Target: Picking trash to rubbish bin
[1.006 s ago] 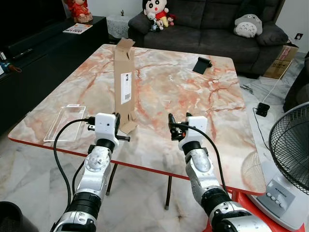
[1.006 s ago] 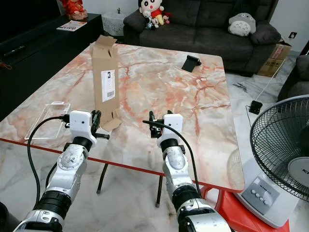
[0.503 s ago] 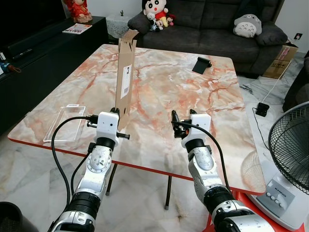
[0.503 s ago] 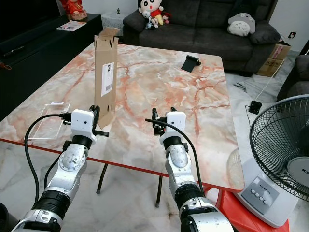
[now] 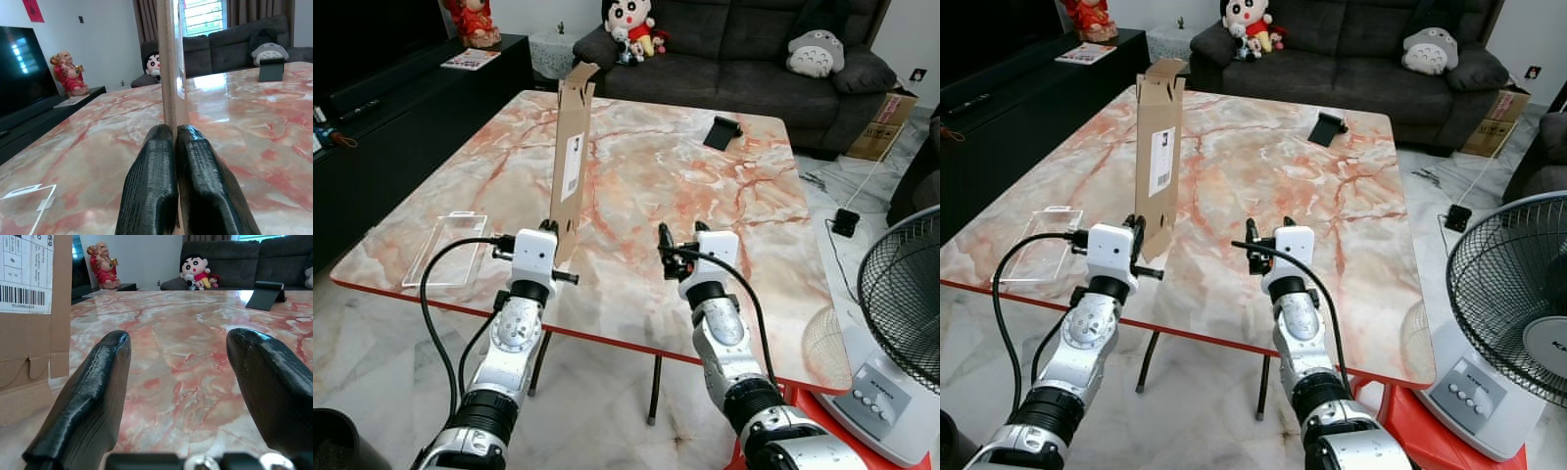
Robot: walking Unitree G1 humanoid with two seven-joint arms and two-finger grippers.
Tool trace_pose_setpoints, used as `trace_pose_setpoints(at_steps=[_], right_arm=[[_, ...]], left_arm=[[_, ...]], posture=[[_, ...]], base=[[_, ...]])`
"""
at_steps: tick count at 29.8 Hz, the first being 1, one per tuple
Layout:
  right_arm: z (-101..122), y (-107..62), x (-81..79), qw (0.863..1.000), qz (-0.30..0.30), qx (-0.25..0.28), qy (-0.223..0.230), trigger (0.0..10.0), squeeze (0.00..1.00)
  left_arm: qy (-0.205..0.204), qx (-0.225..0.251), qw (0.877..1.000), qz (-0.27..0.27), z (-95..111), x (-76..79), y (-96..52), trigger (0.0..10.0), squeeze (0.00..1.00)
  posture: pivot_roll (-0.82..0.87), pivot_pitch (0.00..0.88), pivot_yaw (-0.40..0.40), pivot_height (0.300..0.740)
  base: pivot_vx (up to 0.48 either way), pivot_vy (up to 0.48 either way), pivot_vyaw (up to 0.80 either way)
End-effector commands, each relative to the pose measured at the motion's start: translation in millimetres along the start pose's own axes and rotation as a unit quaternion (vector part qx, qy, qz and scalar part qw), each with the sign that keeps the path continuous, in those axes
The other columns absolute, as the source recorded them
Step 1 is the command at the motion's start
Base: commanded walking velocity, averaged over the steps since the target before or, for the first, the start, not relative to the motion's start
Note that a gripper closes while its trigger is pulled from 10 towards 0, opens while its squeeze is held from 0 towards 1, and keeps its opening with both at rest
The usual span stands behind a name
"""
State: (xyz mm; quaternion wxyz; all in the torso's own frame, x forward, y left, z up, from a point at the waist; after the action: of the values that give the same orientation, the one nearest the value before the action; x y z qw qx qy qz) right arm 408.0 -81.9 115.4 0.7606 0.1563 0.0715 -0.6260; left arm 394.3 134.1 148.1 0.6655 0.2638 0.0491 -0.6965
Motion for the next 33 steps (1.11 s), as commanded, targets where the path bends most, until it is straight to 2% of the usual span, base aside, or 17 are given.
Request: trace_pose_setpoints(at_steps=[1, 25, 33], right_arm=[[8.1, 2.8, -3.7, 1.000, 0.008, 0.016, -0.002, 10.0, 0.00], [6.7, 1.6, 1.7, 1.000, 0.003, 0.010, -0.004, 10.0, 0.00], [6.2, 1.9, -1.6, 1.000, 0.007, 0.010, -0.002, 10.0, 0.00]], left_arm=[[0.001, 0.010, 1.000, 0.002, 4.3, 0.8, 1.3, 10.0, 0.00], [-0.001, 0.005, 1.000, 0.006, 2.6, 1.2, 2.6, 10.0, 0.00], [-0.001, 0.003, 1.000, 0.003, 1.8, 2.3, 2.6, 10.0, 0.00]], posture=[[-0.02, 0.000, -0.039, 0.740], [-0.02, 0.000, -0.045, 0.740], [-0.02, 0.000, -0.045, 0.740]], base=[[0.000, 0.000, 0.00], [0.000, 0.000, 0.00], [-0.250, 0.000, 0.00]])
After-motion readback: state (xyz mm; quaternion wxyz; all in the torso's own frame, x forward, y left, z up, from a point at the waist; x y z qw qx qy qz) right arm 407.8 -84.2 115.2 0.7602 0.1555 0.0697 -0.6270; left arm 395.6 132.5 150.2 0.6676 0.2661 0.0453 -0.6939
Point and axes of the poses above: a point about 5 cm out from each wrist's last joint towards the gripper, its own y axis pointing out of the wrist towards the gripper, its own z axis along the axis of the wrist's last joint, x = y × z, the point moved 6 cm from there along y, pointing out of the wrist towards the gripper, and after that the axes turned 14 degrees about y, right-handed, at the moved point
